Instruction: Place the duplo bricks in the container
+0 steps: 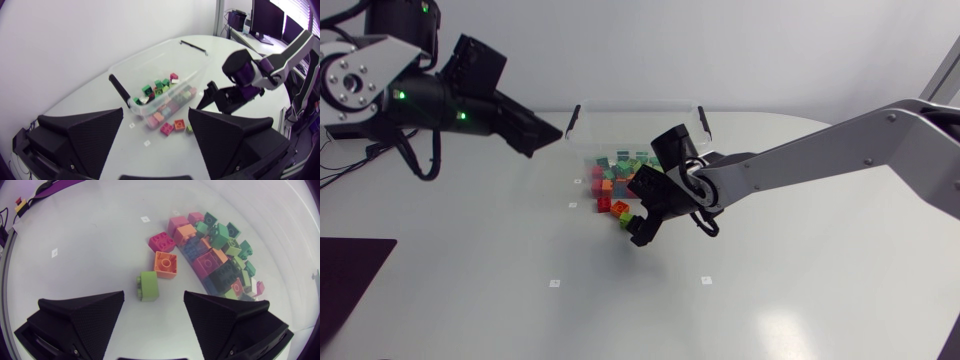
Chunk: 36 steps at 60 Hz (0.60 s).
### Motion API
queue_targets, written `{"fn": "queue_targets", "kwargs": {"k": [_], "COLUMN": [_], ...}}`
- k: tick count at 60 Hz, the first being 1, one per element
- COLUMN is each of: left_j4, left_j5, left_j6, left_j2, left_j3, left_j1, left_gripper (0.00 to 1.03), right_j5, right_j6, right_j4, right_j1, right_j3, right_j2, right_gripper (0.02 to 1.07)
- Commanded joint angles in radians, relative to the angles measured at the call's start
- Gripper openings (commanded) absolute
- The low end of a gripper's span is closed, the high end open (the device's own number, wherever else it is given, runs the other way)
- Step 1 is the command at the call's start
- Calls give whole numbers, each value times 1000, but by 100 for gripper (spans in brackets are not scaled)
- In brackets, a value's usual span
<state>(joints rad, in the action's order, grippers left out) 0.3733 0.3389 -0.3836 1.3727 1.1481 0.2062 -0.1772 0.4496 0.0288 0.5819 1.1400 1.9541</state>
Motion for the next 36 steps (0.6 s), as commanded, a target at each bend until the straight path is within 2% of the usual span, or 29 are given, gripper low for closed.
{"fn": "queue_targets", "kwargs": {"k": [1,5,8,20,36], "left_j4": [13,15,16,24,15], "left_j5": [12,11,11,23,23], "left_j6": [-61,-87,-106,-149,-173], "left_j2": [-49,-60,-64,-57,5], "left_j3": [-99,-149,-182,-266,-280], "left_j1": [-13,-14,-19,-27,-24], "left_gripper": [91,91,91,91,91], "right_j5": [12,13,13,13,13], "right_j6": [15,18,21,24,43], "right_j4": [10,22,33,71,180], "right_j1": [15,18,19,24,44], "right_j3": [27,40,55,112,185], "right_j2": [40,51,60,98,131], "right_gripper": [87,85,78,65,60]}}
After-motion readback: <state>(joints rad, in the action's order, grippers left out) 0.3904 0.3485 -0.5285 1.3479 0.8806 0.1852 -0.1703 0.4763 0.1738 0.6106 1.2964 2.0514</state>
